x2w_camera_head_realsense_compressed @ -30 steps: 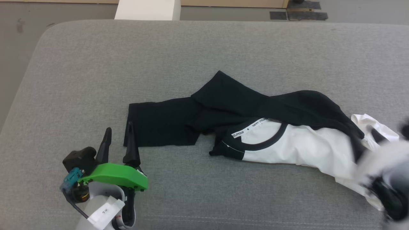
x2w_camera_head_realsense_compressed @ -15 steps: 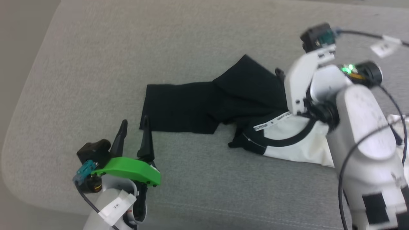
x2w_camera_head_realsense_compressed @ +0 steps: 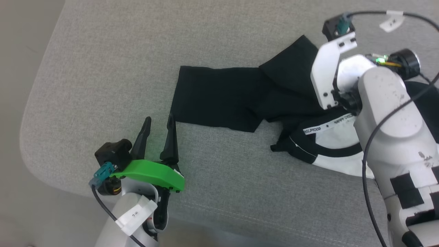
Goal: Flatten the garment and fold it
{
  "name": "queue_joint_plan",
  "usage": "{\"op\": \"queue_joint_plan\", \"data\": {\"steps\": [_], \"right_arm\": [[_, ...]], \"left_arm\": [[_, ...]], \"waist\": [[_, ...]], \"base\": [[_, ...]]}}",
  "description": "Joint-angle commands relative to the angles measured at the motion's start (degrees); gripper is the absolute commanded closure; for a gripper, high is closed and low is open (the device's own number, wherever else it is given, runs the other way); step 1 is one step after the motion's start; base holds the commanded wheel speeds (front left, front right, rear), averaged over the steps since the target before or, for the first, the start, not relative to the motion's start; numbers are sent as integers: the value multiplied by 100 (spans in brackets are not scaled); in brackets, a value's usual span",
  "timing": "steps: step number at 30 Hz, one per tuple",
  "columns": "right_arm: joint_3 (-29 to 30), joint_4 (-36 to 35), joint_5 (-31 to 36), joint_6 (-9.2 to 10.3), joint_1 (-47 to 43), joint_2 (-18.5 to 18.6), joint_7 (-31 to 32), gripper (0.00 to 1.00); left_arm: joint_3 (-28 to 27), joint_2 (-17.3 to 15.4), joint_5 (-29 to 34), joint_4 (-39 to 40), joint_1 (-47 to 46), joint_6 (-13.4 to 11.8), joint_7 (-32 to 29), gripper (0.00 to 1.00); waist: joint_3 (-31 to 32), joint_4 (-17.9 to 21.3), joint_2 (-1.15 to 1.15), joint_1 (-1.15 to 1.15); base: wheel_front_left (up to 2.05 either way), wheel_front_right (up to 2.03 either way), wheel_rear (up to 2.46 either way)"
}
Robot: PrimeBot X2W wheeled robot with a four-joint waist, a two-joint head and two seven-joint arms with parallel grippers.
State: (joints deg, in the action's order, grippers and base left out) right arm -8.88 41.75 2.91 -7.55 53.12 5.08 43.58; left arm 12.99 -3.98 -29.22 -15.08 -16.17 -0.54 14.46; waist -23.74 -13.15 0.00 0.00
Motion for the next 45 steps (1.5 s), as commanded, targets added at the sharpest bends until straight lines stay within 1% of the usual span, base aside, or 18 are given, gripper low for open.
{"op": "queue_joint_plan", "data": {"steps": [1,2,3,4,9,13,17,22,25,26,28,32,33,34,35,39,42,45], "right_arm": [[-101,214,-87,6,-86,-59,129,0],[-136,256,-143,6,-63,-67,176,2],[-169,271,-200,6,-43,-72,179,72],[-187,272,-298,6,-15,-76,150,100],[172,51,-840,6,211,-30,-350,100],[865,-232,-1228,6,366,172,-941,100],[1689,-571,-1288,6,170,735,-1296,100],[3221,-1119,-1089,6,-862,1616,-1277,100],[4365,-1507,-891,6,-1723,1868,-1112,100],[4813,-1695,-808,6,-2145,1874,-998,100],[5359,-1952,-757,6,-2746,1705,-783,100],[5909,-2450,-814,6,-3530,1073,-476,100],[5942,-2589,-828,6,-3593,957,-492,95],[5937,-2757,-871,6,-3638,814,-553,13],[5913,-2897,-926,6,-3647,707,-633,0],[5547,-3500,-1240,6,-3546,390,-1334,0],[5030,-4009,-1545,6,-3634,160,-1859,0],[4485,-4354,-1813,6,-3899,-31,-2050,0]], "left_arm": [[2,20,58,-33,-96,28,39,0],[6,25,59,-52,-102,31,41,0],[9,28,59,-68,-106,37,42,0],[11,31,60,-90,-109,45,44,0],[-25,29,74,-151,-92,49,48,0],[-55,8,92,-165,-50,50,50,0],[-76,-16,95,-172,22,42,51,0],[-70,-30,86,-189,138,26,51,0],[-66,-35,67,-188,204,11,47,0],[-64,-42,58,-188,231,11,44,0],[-62,-57,47,-184,270,6,36,0],[-59,-84,17,-181,316,-4,-3,0],[-49,-91,16,-180,317,-2,-19,0],[-41,-101,14,-179,317,-1,-36,0],[-35,-112,14,-178,321,-2,-51,0],[-25,-175,8,-168,343,-12,-117,0],[6,-196,6,-149,363,-20,-176,0],[77,-191,-16,-140,395,-9,-293,0]], "waist": [[-85,-59,0,0],[-77,-41,0,0],[-61,-27,0,0],[-35,-6,0,0],[124,133,0,0],[322,257,0,0],[530,360,0,0],[749,461,0,0],[828,525,0,0],[861,560,0,0],[896,617,0,0],[944,752,0,0],[952,776,0,0],[970,811,0,0],[993,837,0,0],[1109,927,0,0],[1218,968,0,0],[1307,1010,0,0]], "base": [[0,0,0],[0,0,0],[0,0,0],[0,0,0],[0,0,0],[0,0,0],[0,0,0],[0,0,0],[0,0,0],[0,0,0],[0,0,0],[0,0,0],[0,0,0],[0,0,0],[0,0,0],[0,0,0],[0,0,0],[0,0,0]]}}
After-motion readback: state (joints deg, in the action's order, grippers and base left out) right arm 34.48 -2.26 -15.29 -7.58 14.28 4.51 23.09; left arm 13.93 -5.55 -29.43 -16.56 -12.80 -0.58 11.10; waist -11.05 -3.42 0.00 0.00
